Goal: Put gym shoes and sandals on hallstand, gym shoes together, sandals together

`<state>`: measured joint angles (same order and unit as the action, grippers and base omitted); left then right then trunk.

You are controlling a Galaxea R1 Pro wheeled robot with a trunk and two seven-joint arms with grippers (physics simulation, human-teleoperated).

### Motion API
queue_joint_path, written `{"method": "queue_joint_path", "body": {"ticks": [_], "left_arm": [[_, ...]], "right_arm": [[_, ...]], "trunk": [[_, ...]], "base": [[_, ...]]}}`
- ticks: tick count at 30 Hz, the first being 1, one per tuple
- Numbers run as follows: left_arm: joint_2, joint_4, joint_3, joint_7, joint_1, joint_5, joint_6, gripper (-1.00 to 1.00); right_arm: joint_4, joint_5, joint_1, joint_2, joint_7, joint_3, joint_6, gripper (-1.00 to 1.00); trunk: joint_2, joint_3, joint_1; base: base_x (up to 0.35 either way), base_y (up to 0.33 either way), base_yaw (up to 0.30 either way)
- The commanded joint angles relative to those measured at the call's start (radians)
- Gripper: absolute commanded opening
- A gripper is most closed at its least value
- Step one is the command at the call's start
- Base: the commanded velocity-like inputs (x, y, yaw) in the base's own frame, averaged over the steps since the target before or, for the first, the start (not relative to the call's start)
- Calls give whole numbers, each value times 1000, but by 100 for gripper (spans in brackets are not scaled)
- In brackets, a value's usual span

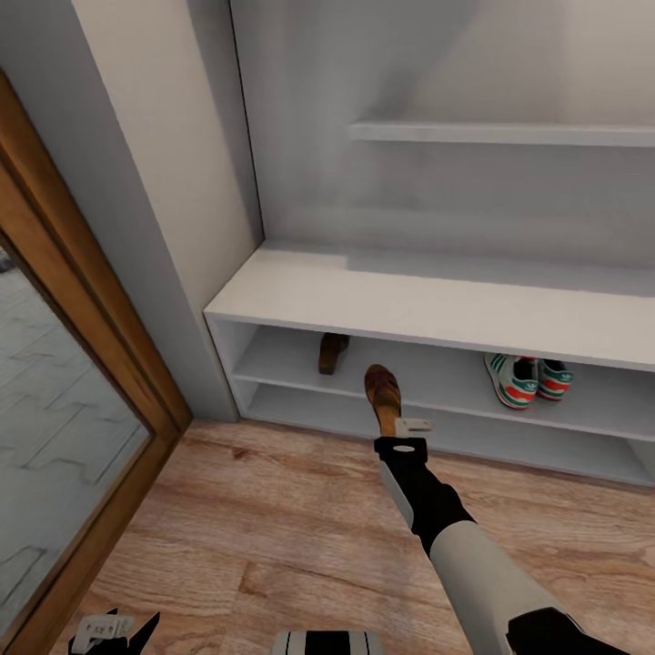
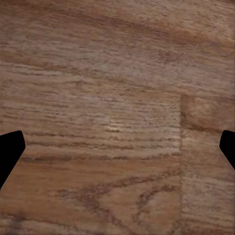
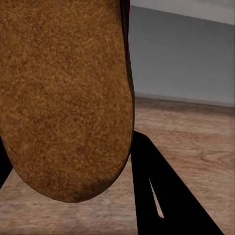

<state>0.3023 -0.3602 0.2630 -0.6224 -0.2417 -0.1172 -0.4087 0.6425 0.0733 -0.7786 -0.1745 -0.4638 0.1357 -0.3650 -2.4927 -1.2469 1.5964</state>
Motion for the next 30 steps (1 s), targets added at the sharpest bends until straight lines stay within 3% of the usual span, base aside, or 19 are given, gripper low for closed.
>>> {"method": "queue_joint_path", "body": {"ticks": [1,17,30], "left_arm": [[0,1,4,-10,-1,-7,2,100],[0,1,3,-10,-1,-7,2,100],[-8,2,4,-10,5,-7,1,100]], "right_arm": [[1,11,0,0,-10,3,-3,-100],[4,11,0,0,-10,5,-3,-100],[21,9,-17,0,-18,7,-15,-100]], "trunk": [[0,-1,0],[0,-1,0],[0,-1,0]], "base": [[31,0,0],[44,0,0],[177,0,0]]}}
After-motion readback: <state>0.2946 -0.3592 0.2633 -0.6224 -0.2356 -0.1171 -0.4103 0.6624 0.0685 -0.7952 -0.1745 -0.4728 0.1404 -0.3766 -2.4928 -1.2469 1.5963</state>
